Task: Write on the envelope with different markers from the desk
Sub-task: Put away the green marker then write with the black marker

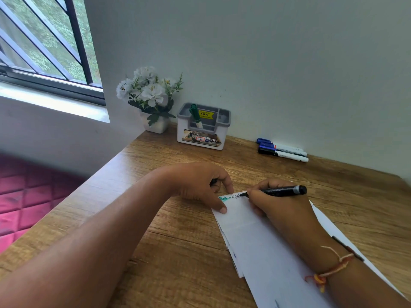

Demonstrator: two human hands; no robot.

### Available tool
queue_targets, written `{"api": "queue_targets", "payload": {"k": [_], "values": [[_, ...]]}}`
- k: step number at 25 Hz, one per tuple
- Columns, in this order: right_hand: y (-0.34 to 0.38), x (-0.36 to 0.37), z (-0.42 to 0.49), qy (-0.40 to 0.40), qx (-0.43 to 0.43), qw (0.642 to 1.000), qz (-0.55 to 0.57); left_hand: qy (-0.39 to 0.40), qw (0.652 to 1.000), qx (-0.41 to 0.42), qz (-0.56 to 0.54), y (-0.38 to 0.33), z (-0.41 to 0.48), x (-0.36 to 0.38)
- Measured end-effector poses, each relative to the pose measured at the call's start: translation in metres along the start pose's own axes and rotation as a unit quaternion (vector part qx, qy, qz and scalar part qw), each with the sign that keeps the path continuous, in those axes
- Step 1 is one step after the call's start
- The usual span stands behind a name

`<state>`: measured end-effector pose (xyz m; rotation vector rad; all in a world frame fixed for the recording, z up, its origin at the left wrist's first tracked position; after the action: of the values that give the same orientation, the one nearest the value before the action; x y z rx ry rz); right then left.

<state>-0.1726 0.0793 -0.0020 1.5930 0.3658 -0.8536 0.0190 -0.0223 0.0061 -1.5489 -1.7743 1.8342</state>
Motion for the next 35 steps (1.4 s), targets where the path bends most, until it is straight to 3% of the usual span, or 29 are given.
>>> {"api": "queue_targets", "payload": {"k": [20, 25, 28, 35], "values": [[0.0023, -0.0012, -0.0012, 0.0, 0.019, 1.0, 0.0, -0.005, 1.0, 0.006, -0.002, -0.0006, -0.0017, 0.0002], [0.0032, -0.0025, -0.0011, 0.008, -0.005, 1.0, -0.013, -0.004, 1.0, 0.002, -0.003, -0.0011, -0.0033, 0.0], [0.0062, 0.0008, -0.002, 0.029, -0.062, 0.995, -0.07, -0.006, 1.0, 0.001, 0.0, -0.0019, -0.0038, 0.0003], [-0.0026, 0.0002, 0.0062, -0.003, 0.019, 1.0, 0.022, 0.004, 1.0, -0.008, 0.004, -0.0049, -0.0041, 0.0002]]}}
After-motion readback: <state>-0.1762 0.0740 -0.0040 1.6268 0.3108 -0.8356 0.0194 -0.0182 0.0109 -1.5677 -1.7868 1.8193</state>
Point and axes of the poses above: each hand's wrist, its own z-axis towards the middle knuckle, its own x-axis out of the palm, y = z × x, the point moved 1 cm from there along z, towards the middle knuckle, and after that the axes turned 14 degrees about -z, right-handed, at the moved point
